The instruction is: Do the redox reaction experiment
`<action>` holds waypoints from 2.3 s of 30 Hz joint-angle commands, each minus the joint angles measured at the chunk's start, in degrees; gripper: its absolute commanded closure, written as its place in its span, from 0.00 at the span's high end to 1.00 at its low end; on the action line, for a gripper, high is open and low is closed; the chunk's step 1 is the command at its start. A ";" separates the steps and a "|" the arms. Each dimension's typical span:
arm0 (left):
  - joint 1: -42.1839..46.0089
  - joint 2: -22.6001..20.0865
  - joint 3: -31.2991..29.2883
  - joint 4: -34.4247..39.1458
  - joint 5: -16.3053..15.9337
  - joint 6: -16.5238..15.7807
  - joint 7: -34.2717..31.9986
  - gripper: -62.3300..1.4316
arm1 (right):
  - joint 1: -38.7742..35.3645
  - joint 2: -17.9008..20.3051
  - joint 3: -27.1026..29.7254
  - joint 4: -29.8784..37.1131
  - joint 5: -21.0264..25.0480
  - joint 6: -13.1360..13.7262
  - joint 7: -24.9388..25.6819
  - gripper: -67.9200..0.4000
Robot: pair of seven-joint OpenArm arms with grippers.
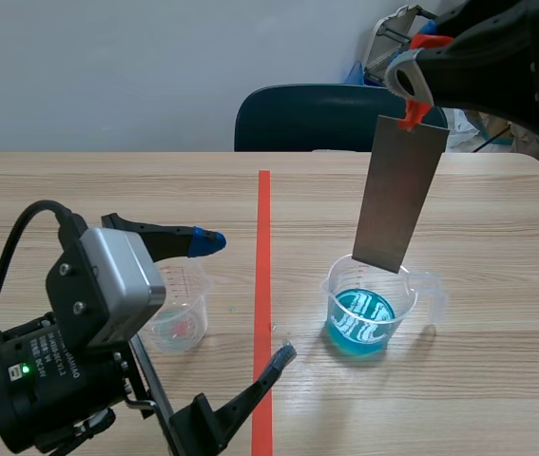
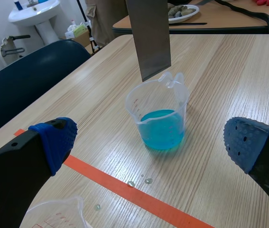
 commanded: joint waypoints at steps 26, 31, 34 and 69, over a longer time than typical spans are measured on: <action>0.00 0.31 -0.20 1.29 -0.61 -0.07 -0.55 1.00 | 0.79 0.46 0.57 0.57 0.44 0.42 0.61 0.01; 0.00 0.31 -0.20 1.29 -0.66 -0.07 -0.50 1.00 | 0.79 0.46 0.57 0.57 0.42 0.42 0.59 0.01; 0.00 0.31 -0.20 1.29 -0.81 -0.04 -0.50 1.00 | 0.79 0.46 0.57 0.57 0.42 0.42 0.44 0.01; -6.23 9.22 -0.02 1.18 -0.79 2.08 5.99 0.05 | 0.79 0.46 0.57 0.57 0.42 0.42 0.39 0.01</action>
